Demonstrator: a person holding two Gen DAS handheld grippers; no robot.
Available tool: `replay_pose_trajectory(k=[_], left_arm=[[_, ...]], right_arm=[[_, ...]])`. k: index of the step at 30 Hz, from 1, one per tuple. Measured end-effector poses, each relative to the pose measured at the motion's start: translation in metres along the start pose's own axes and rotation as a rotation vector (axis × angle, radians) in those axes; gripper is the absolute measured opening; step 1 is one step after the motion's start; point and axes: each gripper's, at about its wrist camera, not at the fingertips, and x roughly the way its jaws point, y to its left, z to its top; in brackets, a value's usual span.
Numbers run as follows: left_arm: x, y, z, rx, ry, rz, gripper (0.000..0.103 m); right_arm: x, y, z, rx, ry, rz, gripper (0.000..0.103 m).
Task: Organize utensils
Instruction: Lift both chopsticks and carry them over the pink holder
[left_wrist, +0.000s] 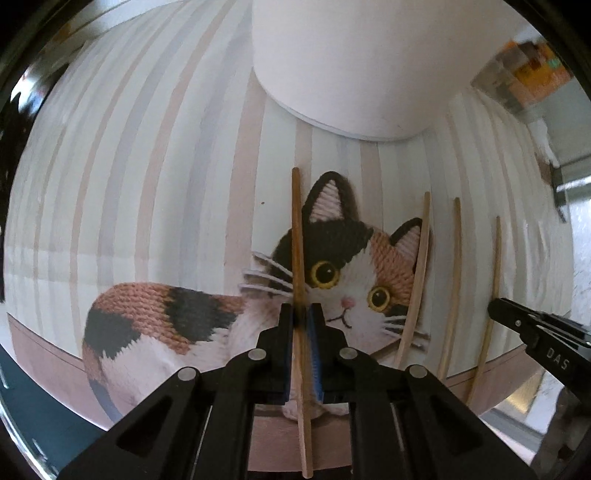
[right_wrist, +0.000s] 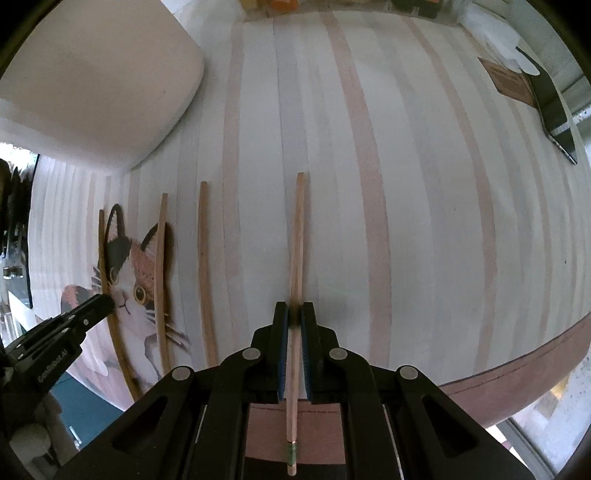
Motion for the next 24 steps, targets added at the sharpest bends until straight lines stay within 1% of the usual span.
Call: replay_pose_trajectory(k=[1,5,6,7,10,11,12,14,17,19,22,24], left_arm=[[0.002,-0.010,-0.001,0.005,-0.002,0.010,0.009],[0.003,-0.021,0.000,0.004,-0.009,0.028,0.009],[0.009,-0.035,0.002,0.003,-0.010,0.033,0.009],[0.006,-0.043,0.005,0.003,-0.012,0.036,0.009],[0.011,-0.048,0.009,0.001,-0.024,0.043,0.008],[0.011,-0.048,0.009,0.001,-0.030,0.048,0.005],[0.016,-0.058,0.007,-0.002,-0.035,0.050,0.005],[0.009,-0.066,0.014,-0.006,-0.044,0.056,0.005],[-0.007,-0.063,0.010,-0.022,-0.086,0.086,0.005],[-0.022,-0.065,0.006,-0.027,-0.128,0.106,0.005],[-0.048,-0.062,0.004,-0.043,-0.201,0.126,0.005],[-0.067,-0.059,0.002,-0.054,-0.250,0.141,0.005]], right_arm=[[0.001,0.001,-0.001,-0.005,0.010,-0.006,0.008],[0.003,0.008,-0.002,-0.027,0.018,-0.028,0.008],[0.003,0.011,-0.002,-0.036,0.019,-0.040,0.008],[0.004,0.014,-0.001,-0.045,0.021,-0.053,0.008],[0.009,0.023,-0.008,-0.058,0.021,-0.079,0.008],[0.009,0.025,-0.009,-0.064,0.020,-0.087,0.008],[0.010,0.029,-0.010,-0.072,0.016,-0.096,0.008],[0.015,0.039,-0.014,-0.080,0.004,-0.109,0.008],[0.018,0.059,-0.019,-0.081,-0.020,-0.121,0.007],[0.018,0.061,-0.022,-0.071,-0.034,-0.114,0.007],[0.003,0.060,-0.028,-0.065,-0.084,-0.105,0.007],[-0.011,0.065,-0.031,-0.076,-0.135,-0.105,0.007]])
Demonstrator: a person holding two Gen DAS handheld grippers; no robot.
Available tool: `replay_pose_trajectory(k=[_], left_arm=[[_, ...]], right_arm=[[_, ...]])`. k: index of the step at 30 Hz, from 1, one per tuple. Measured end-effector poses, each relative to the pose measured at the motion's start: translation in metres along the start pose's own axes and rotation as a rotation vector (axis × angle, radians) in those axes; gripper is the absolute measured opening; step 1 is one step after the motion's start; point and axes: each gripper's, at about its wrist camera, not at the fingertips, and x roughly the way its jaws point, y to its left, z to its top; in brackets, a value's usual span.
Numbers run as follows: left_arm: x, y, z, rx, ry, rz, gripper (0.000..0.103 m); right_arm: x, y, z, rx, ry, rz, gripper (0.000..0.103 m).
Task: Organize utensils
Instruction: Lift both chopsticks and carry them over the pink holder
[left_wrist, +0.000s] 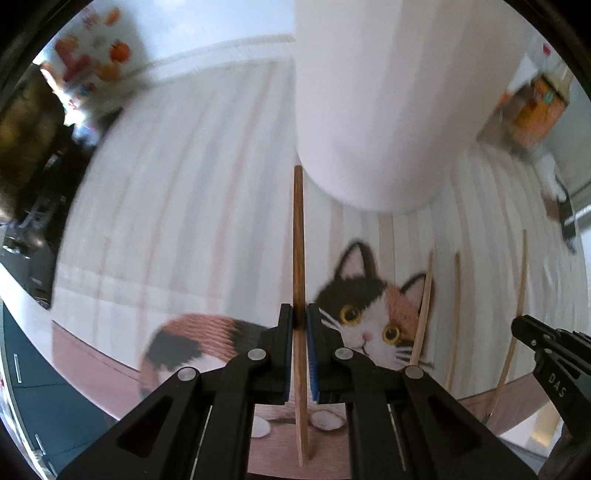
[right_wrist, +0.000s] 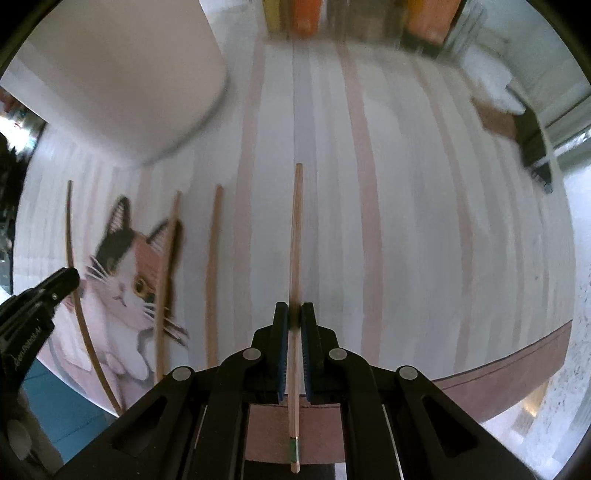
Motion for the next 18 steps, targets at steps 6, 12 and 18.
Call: replay_pose_trajectory(k=[6,12,18], left_arm=[[-0.051,0.036,0.017,-0.061,-0.124,0.008,0.004],[-0.098,0.066,0.041,-0.140,-0.242,-0.012,0.004],[-0.167,0.086,0.064,-0.192,-0.352,-0.091,0.004]], right_arm=[[-0.048,0.014,0.003,-0.028,-0.155,-0.005,0.007],[-0.105,-0.016,0.019,-0.020,-0.306,0.023,0.006],[-0.163,-0.022,0.042,0.020,-0.449,0.083,0.006]])
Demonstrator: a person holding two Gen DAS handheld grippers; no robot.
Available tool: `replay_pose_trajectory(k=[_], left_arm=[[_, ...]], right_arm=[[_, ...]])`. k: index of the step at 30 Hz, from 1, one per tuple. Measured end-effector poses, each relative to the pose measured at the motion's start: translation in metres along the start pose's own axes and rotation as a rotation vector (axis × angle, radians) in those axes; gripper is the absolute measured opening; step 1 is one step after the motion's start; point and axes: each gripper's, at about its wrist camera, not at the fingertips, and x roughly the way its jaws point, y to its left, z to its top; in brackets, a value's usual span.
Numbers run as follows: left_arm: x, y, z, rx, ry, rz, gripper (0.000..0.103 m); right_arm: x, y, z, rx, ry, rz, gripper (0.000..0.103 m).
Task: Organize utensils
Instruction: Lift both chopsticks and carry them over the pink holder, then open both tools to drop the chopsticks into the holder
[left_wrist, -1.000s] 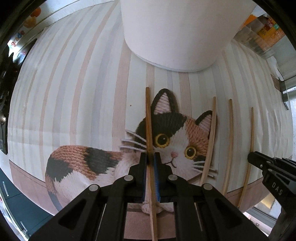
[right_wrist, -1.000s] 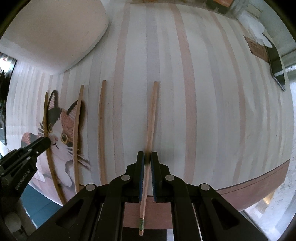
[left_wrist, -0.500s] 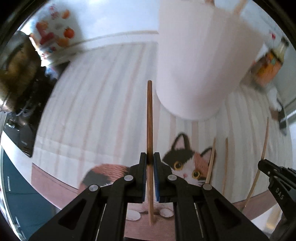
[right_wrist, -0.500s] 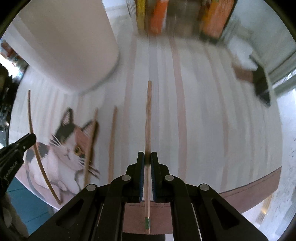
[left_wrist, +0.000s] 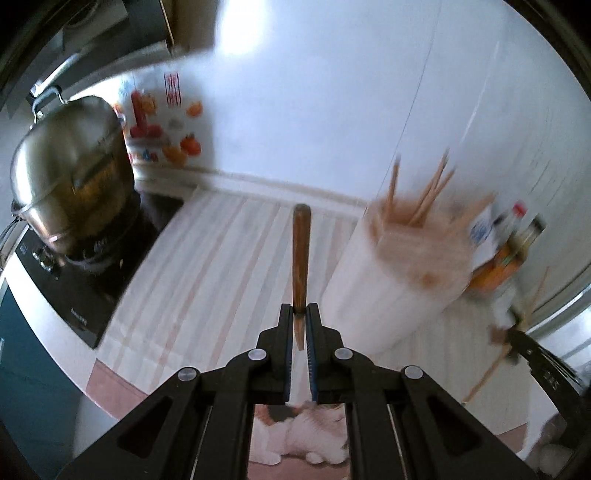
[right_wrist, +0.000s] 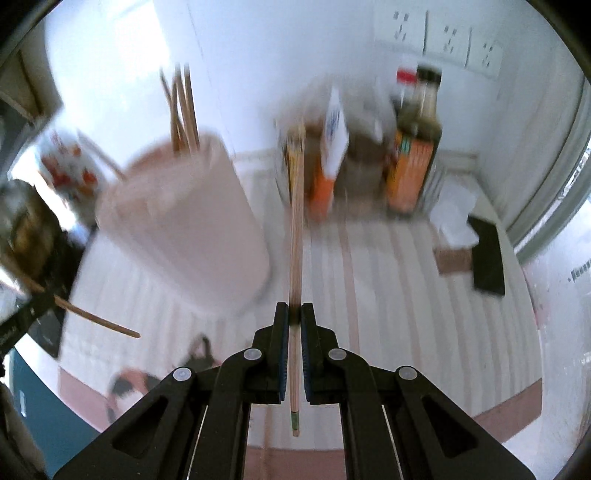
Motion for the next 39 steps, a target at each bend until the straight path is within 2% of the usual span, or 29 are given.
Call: replay_pose_trajectory(k=[8,10,14,20,25,29,34,37,38,39], left_arm=[[-0.085,-0.007,0.062,-0.040,-0.122,-0.174,0.004],[-0.094,-0.016,0.073,-0.032,-0.139,-0.206,0.004],[-0.095,-0.037,0.095,-0.006,-0.151,-0.246,0.004],[-0.056,-0.064,0.125,0.047,-0.110,-0.205,0.004],[0.004,-0.073,0.138,0.077,-0.019,-0.148,0.004],[0.034,-0.074,0.139,0.086,0.026,-0.108,0.004],[0.047,-0.074,0.133,0.094,0.069,-0.118,0.005],[0.037,-0.071,0.134,0.082,0.057,-0.106,0.011],[0.032,-0.069,0.134,0.083,0.043,-0.096,0.017],[0.026,-0.067,0.135,0.086,0.020,-0.071,0.030]], right_arm=[[-0.069,0.010,0.078,0.070,-0.138,0.176,0.006],[-0.082,0.015,0.097,0.069,-0.173,0.211,0.006],[-0.101,0.027,0.134,0.061,-0.251,0.224,0.006],[-0.091,0.042,0.179,0.068,-0.298,0.222,0.006],[-0.053,0.054,0.208,0.081,-0.280,0.223,0.006],[-0.018,0.060,0.215,0.089,-0.265,0.219,0.006],[0.015,0.064,0.214,0.065,-0.219,0.207,0.006],[0.025,0.064,0.212,0.047,-0.170,0.228,0.007],[0.028,0.064,0.211,0.047,-0.146,0.240,0.007],[0.029,0.063,0.210,0.050,-0.130,0.247,0.008]])
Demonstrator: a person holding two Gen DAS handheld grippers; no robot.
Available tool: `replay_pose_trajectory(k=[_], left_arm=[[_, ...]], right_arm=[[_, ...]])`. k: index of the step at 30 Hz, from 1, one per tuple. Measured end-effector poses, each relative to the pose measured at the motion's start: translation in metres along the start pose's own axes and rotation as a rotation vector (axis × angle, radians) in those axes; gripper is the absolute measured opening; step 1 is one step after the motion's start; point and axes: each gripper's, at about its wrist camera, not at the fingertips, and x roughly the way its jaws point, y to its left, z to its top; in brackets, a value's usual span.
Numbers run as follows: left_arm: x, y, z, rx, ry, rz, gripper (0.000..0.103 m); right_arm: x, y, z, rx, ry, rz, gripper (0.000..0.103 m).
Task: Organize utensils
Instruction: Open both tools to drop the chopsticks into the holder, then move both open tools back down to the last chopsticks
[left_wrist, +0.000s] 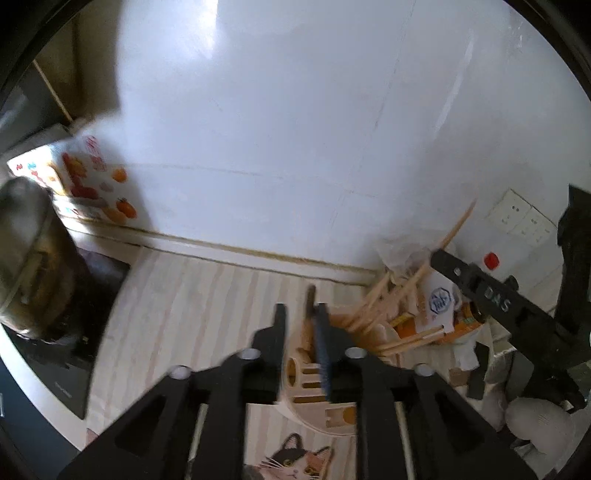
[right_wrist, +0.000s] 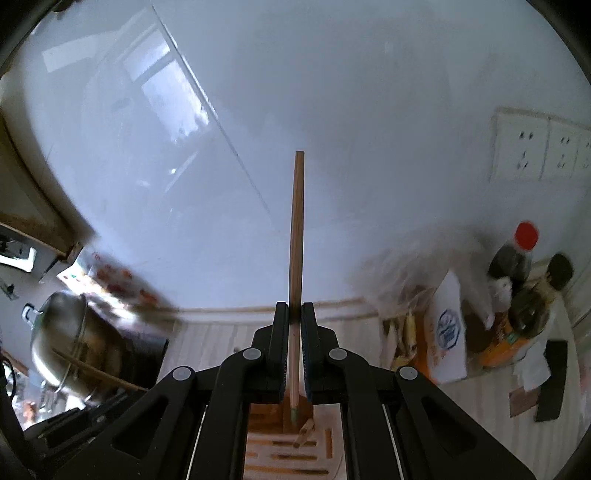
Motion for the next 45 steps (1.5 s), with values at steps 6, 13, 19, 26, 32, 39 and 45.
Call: replay_pose_trajectory(k=[6,13,19,26,32,39,45], left_arm=[[-0.038,0.017,0.000,-0.015,-0.106,0.064,0.073],[-0.056,0.032,-0.019,0.001,-0.148,0.155,0.103],[-0.036,0.041,-0.063,0.022,-0.077,0.208,0.103],[0.037,0.056,-0.153,0.073,0.113,0.344,0.103],[0.103,0.068,-0.231,0.104,0.324,0.358,0.103],[0.132,0.069,-0.273,0.134,0.434,0.375,0.103],[0.131,0.055,-0.279,0.152,0.435,0.329,0.103]], right_arm=[[-0.022,-0.003,-0.005,-0.003,-0.013,-0.018,0.040],[-0.068,-0.010,-0.017,0.027,-0.063,-0.056,0.057],[-0.101,-0.021,-0.048,0.047,-0.105,-0.073,0.080],[-0.087,-0.042,-0.123,0.048,0.011,-0.154,0.083],[-0.031,-0.080,-0.211,0.111,0.262,-0.216,0.083],[0.021,-0.105,-0.289,0.125,0.457,-0.277,0.077],[0.043,-0.099,-0.321,0.075,0.550,-0.284,0.043]])
